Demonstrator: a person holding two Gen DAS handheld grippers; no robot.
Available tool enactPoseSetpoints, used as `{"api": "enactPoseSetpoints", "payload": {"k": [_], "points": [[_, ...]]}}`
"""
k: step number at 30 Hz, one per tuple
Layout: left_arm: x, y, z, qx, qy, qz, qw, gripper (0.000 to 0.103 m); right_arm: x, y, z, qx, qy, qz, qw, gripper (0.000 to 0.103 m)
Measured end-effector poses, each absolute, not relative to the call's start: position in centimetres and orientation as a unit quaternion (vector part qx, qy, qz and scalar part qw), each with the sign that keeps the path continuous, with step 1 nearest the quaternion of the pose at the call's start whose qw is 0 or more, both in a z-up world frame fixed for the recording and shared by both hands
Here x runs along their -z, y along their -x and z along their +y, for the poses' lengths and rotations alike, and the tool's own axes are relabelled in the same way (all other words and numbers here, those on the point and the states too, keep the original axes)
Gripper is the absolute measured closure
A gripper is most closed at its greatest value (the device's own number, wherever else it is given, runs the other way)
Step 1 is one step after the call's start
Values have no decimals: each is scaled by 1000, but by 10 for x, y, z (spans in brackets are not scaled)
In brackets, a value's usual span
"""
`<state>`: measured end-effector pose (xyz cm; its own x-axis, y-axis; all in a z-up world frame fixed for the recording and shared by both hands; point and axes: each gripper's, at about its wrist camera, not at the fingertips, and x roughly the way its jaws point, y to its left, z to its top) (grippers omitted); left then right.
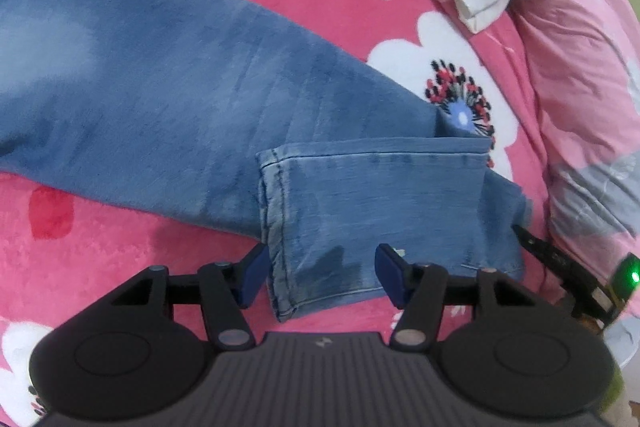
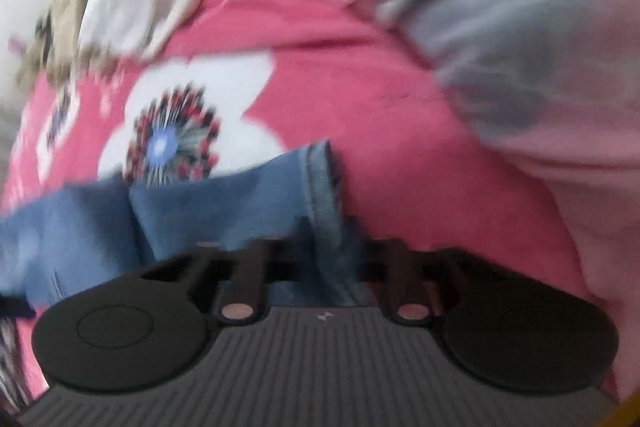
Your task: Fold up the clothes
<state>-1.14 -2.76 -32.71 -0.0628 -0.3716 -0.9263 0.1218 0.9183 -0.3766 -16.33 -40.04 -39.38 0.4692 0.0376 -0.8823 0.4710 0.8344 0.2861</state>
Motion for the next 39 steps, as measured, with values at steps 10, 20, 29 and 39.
{"api": "enactPoseSetpoints", "payload": {"k": [10, 20, 29, 39], "points": [[336, 15, -30, 181, 68, 714, 673, 45, 405, 168, -405, 255, -140, 488, 823, 67], [340, 19, -5, 156, 77, 711, 682, 45, 342, 198, -362, 240, -59, 446, 860, 65], [329, 23, 66, 66, 117, 691, 710, 45, 344, 131, -152, -124, -21, 459, 879, 57], [327, 39, 126, 16, 169, 682, 712, 45, 383, 112, -66, -51, 75, 517, 851, 87]]}}
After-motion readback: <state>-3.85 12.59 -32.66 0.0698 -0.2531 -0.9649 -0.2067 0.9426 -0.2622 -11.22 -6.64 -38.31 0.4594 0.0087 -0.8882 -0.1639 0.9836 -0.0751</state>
